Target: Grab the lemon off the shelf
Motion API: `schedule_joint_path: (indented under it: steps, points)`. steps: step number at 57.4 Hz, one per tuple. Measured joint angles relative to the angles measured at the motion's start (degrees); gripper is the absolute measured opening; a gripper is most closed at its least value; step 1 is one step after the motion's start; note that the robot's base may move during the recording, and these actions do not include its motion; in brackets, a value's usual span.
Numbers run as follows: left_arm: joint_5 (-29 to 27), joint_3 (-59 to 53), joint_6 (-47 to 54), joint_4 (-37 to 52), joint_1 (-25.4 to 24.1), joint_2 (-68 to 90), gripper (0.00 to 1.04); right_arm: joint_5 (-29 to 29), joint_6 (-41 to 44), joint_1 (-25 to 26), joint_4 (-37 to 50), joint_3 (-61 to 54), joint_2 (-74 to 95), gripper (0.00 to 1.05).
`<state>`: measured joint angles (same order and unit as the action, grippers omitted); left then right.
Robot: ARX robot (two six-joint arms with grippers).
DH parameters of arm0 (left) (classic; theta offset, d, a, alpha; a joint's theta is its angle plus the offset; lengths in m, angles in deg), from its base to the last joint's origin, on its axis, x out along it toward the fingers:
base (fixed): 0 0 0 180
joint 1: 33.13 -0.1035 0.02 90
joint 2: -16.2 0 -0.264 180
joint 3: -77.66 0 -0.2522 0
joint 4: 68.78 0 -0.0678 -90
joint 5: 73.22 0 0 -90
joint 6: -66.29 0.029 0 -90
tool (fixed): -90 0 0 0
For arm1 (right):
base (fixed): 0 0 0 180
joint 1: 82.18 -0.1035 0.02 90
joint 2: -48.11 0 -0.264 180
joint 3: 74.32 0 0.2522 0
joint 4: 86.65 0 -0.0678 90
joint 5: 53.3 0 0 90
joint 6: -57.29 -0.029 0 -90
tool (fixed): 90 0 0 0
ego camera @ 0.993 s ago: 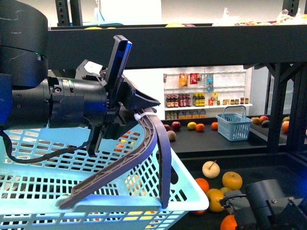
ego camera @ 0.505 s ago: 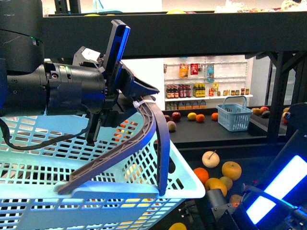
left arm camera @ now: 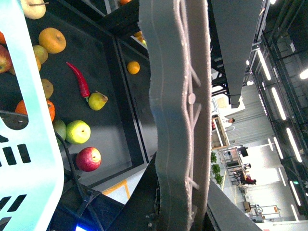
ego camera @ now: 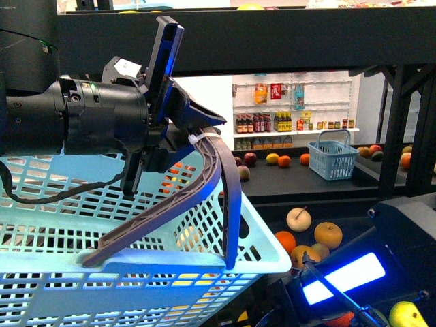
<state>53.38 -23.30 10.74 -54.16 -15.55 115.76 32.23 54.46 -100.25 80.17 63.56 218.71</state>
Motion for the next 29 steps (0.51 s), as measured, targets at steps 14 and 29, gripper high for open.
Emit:
schedule_joint_path:
  steps: [14,29]
  points:
    - [0.0,0.0,0.0,0.0,0.0,0.0,0.11,-2.5,-0.2,-0.3,-8.1,15.0,8.6,0.97]
    - [0.0,0.0,0.0,0.0,0.0,0.0,0.11,-3.5,-0.1,0.2,-17.7,34.1,19.3,0.97]
